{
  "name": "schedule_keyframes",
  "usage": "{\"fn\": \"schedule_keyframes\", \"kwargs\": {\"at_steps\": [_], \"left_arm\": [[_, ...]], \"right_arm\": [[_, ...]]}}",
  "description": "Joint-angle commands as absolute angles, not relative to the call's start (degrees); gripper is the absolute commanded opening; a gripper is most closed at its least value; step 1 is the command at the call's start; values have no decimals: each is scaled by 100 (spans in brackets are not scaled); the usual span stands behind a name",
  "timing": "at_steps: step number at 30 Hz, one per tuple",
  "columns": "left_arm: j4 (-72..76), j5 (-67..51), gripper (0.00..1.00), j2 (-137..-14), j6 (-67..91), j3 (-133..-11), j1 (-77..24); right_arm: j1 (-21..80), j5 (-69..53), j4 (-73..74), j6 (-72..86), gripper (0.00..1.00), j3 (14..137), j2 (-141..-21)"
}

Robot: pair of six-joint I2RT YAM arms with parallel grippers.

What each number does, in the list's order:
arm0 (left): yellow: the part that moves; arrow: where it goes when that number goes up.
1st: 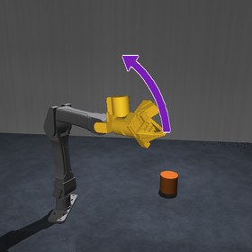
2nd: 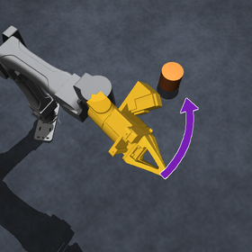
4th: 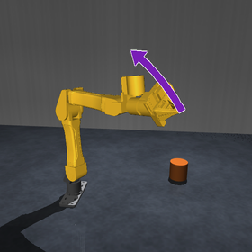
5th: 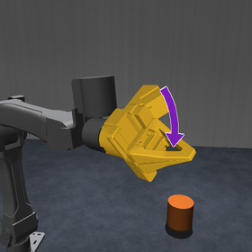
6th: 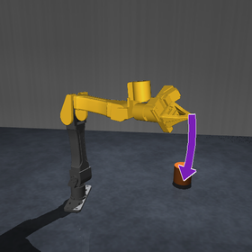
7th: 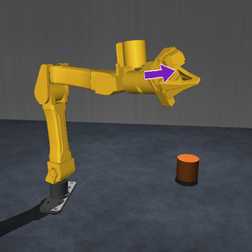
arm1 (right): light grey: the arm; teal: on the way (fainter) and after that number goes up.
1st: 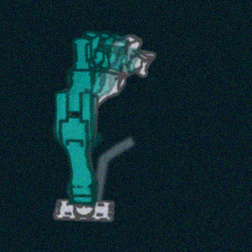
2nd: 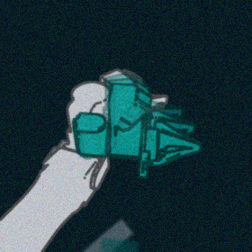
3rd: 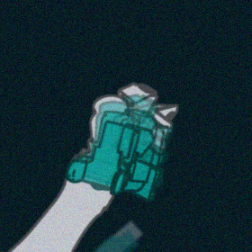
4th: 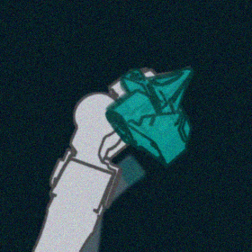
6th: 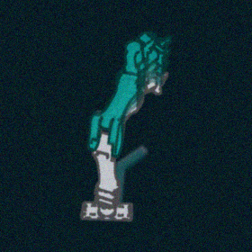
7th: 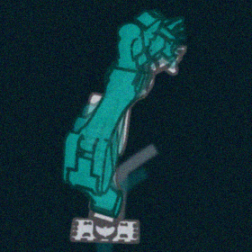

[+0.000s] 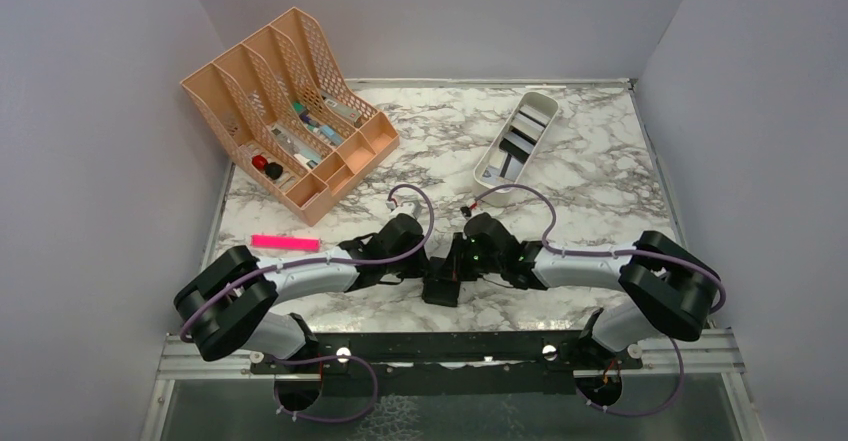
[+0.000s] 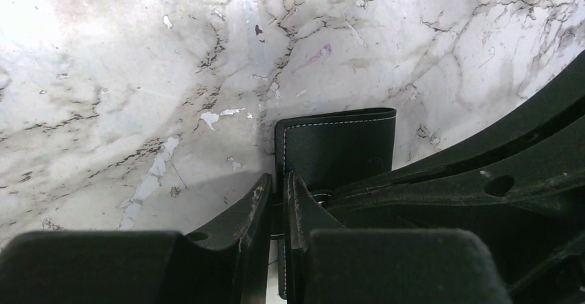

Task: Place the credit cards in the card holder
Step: Close the card holder at the center of the board.

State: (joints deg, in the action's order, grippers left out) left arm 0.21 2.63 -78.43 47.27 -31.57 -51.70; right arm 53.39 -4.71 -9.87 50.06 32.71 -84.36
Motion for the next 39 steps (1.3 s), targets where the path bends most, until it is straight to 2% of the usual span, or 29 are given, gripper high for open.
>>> {"fn": "schedule_keyframes", "kwargs": {"at_steps": [1, 15, 32, 39], "left_arm": [[64, 201, 14, -7952, 4604, -3103, -5155], [55, 212, 14, -7989, 4614, -3118, -5157], [38, 214, 15, -7978, 4632, -3123, -5150], [37, 216, 15, -7959, 4632, -3106, -5158]], "right_arm": [[5262, -210, -723, 4851, 1, 3389, -8574], [5263, -677, -636, 5091, 1, 3454, -8265], [5265, -1183, -1082, 5480, 1, 3233, -8498], [5260, -781, -873, 5402, 1, 3199, -8500]]}}
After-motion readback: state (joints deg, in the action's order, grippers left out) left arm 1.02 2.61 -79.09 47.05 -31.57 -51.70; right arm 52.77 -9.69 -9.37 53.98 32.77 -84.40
